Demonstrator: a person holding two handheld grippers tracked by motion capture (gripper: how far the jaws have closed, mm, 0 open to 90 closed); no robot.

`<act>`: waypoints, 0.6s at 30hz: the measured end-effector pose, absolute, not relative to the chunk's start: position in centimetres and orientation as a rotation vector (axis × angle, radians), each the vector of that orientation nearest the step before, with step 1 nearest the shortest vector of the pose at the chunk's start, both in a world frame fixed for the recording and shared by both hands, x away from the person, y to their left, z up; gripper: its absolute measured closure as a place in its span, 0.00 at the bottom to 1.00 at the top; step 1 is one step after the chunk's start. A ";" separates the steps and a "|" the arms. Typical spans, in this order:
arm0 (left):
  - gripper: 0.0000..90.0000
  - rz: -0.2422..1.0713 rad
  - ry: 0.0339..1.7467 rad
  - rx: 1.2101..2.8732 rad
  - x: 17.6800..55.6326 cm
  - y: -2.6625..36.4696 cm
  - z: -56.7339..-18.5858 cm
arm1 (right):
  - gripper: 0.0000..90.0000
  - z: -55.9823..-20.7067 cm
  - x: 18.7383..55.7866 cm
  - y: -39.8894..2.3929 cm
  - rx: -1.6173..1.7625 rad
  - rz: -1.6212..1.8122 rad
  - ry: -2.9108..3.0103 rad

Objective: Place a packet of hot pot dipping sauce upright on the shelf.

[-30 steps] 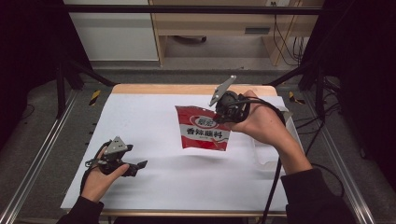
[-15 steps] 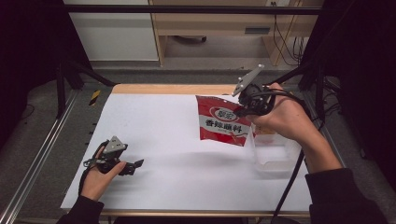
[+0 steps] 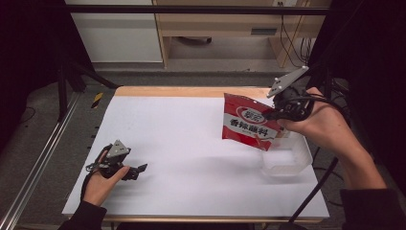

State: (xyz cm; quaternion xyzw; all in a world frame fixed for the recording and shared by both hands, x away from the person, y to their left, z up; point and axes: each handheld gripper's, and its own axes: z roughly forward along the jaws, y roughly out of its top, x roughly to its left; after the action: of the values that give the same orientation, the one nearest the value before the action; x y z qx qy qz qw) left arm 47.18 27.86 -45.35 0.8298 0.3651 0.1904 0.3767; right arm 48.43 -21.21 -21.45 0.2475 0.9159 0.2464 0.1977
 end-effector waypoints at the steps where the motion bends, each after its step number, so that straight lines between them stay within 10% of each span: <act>1: 0.09 0.488 0.933 2.122 47.2 27.9 -45.3 | 1.00 -21.4 48.3 -21.6 0.702 0.687 2.562; 18: 0.09 0.493 0.940 2.119 47.1 28.0 -45.2 | 1.00 -22.6 47.1 -28.1 0.865 0.615 2.519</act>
State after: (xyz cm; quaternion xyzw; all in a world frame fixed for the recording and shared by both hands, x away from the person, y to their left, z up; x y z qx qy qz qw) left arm 47.10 28.04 -45.24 0.8285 0.3674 0.1928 0.3762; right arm 47.06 -28.10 -22.55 0.3098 0.9025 0.2202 0.2025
